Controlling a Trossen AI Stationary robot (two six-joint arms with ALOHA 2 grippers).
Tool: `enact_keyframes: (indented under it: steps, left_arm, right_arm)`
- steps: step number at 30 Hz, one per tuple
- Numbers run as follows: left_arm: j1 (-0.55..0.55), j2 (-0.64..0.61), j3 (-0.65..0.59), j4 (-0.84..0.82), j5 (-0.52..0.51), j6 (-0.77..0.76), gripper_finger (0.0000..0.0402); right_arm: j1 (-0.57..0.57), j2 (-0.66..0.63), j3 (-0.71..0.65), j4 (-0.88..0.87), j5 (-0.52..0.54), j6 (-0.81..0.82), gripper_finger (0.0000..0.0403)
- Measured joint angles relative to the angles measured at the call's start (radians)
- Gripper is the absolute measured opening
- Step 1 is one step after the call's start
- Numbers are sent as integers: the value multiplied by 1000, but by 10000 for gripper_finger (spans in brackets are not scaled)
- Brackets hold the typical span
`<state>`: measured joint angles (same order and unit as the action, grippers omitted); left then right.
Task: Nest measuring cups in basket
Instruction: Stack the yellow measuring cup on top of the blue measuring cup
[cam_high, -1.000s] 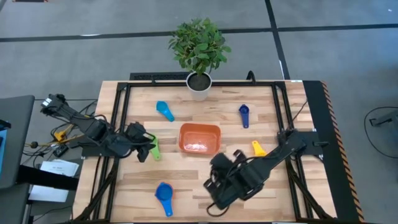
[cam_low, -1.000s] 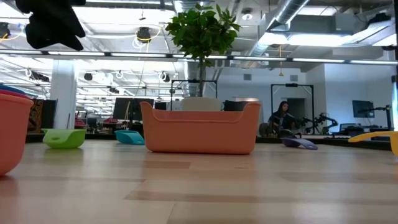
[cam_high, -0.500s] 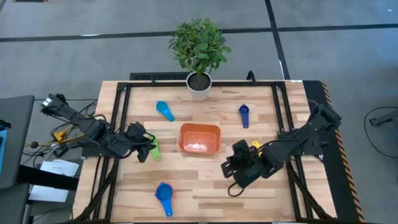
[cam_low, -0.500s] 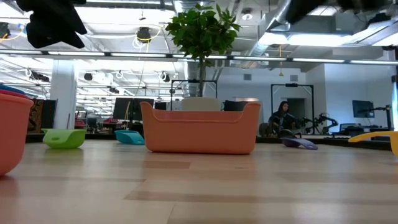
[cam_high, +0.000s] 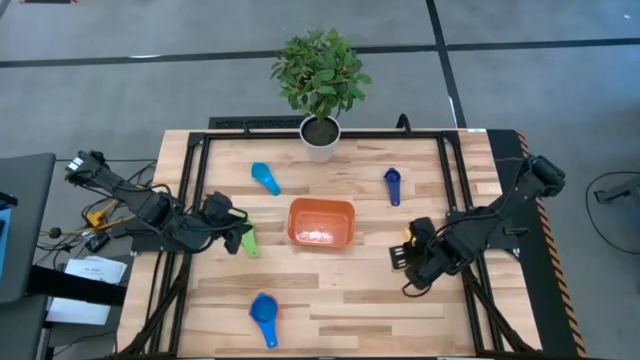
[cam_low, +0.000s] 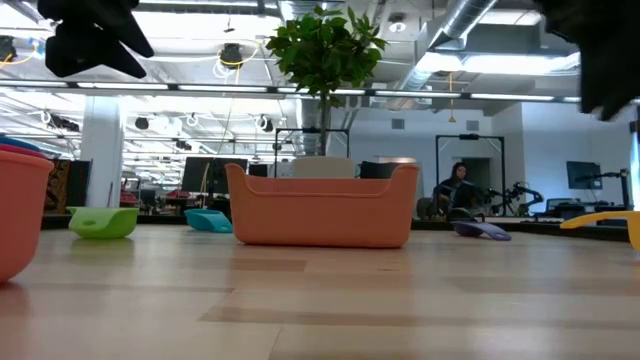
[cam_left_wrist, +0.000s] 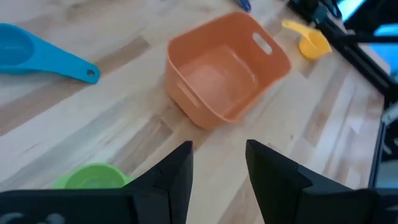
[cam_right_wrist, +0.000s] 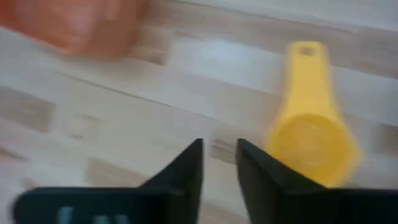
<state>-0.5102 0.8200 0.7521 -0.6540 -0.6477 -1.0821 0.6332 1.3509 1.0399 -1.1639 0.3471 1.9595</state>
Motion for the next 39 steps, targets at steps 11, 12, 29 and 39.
enact_keyframes:
  steps: [11,12,29,39]
  left_arm:
    - [35,0,0,21,-14,-27,137]
    - [35,0,0,21,-14,-32,137]
    - [35,0,0,21,42,-59,137]
    - [35,0,0,16,69,-41,137]
  right_arm:
    - [-137,-133,-162,-25,-125,-379,209]
    - [-160,-147,-179,-14,-139,-427,200]
    - [-273,-201,-414,194,-365,-813,122]
    - [-270,-199,-478,222,-374,-638,70]
